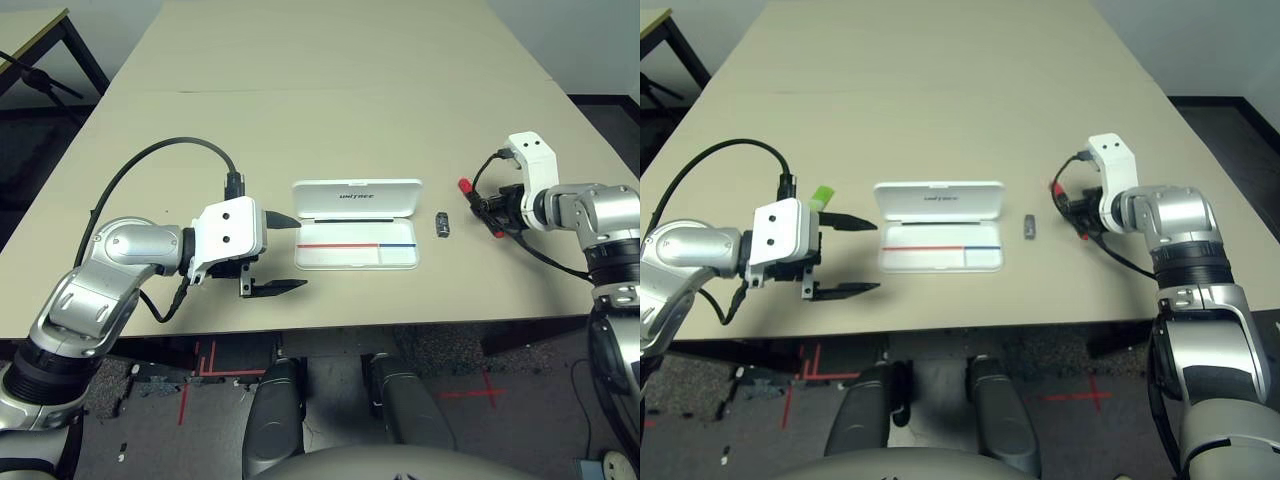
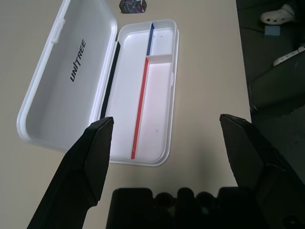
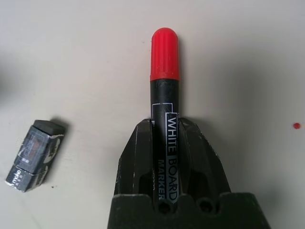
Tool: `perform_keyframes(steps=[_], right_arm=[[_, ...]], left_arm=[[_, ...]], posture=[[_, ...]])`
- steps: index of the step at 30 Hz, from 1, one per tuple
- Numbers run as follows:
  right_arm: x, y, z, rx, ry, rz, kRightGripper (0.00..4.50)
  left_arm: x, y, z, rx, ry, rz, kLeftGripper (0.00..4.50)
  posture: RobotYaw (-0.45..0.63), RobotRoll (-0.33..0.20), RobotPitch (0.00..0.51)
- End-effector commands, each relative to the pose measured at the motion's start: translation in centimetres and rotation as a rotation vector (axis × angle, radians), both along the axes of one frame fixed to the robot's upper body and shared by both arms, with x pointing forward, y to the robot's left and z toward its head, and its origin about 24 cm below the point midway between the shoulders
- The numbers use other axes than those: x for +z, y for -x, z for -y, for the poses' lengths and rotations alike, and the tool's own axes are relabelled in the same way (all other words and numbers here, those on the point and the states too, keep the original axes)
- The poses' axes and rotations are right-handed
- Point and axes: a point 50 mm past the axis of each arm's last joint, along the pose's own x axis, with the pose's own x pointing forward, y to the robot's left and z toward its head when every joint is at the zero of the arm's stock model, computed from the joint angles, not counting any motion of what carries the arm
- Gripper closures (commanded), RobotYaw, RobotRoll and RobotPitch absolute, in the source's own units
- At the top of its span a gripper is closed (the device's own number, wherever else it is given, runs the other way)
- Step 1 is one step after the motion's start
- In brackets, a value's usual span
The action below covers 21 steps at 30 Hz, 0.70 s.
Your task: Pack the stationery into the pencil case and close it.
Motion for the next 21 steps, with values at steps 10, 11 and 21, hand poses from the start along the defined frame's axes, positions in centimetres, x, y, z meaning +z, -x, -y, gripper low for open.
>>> perform_keyframes(steps=[10, 11, 21], right_arm=[[6.3, 2.5, 3.4, 0.356, 0.319, 0.08, 4.0], [6.9, 2.7, 3.7, 0.399, 0.345, 0.074, 4.0], [9.8, 5.3, 0.0, 0.996, 0.226, 0.117, 4.0]], left_arm=[[0.1, -0.1, 0.1, -0.032, -0.039, -0.014, 0.0], [0.1, -0.2, 0.1, -0.036, -0.045, -0.016, 0.0], [0.8, -0.9, 0.3, -0.065, -0.073, -0.006, 0.0]], posture=[[-0.04, 0.0, 0.143], [-0.05, 0.0, 0.144], [-0.08, 0.0, 0.147]])
